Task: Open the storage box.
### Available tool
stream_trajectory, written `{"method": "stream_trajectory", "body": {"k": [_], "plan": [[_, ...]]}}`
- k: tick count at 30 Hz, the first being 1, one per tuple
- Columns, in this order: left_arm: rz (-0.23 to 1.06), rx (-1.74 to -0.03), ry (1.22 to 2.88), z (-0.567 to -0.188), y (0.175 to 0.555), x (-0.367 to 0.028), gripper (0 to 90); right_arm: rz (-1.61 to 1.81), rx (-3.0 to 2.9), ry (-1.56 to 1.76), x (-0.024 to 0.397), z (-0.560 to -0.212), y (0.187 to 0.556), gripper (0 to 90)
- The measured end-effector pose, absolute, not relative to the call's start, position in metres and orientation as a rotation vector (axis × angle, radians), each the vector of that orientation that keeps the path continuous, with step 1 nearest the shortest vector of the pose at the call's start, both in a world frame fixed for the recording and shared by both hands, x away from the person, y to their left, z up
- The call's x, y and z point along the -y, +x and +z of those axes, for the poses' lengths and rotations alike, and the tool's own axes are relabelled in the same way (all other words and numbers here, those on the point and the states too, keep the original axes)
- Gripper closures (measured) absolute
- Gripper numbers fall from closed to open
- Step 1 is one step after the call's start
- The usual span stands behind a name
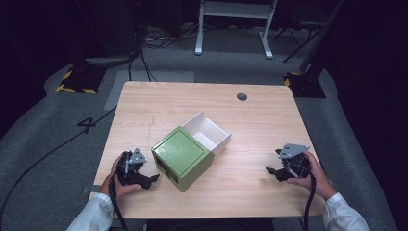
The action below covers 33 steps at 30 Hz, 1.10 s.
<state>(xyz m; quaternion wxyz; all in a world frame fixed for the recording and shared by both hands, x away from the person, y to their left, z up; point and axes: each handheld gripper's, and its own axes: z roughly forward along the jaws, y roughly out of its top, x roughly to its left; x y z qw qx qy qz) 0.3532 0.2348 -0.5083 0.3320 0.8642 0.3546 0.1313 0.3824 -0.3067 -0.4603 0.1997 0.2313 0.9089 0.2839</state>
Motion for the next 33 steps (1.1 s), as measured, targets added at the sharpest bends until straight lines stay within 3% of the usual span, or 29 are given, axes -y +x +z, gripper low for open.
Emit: {"method": "stream_trajectory", "body": {"k": [21, 33], "plan": [[0.346, -0.931, 2.256, -0.508, 0.353, -0.235, 0.7, 1.068, -2.422, 0.974, 0.372, -0.507, 0.356, 15.3], [0.346, -0.929, 2.258, -0.508, 0.353, -0.235, 0.7, 1.061, -2.408, 0.994, 0.371, -0.508, 0.354, 15.0]]}}
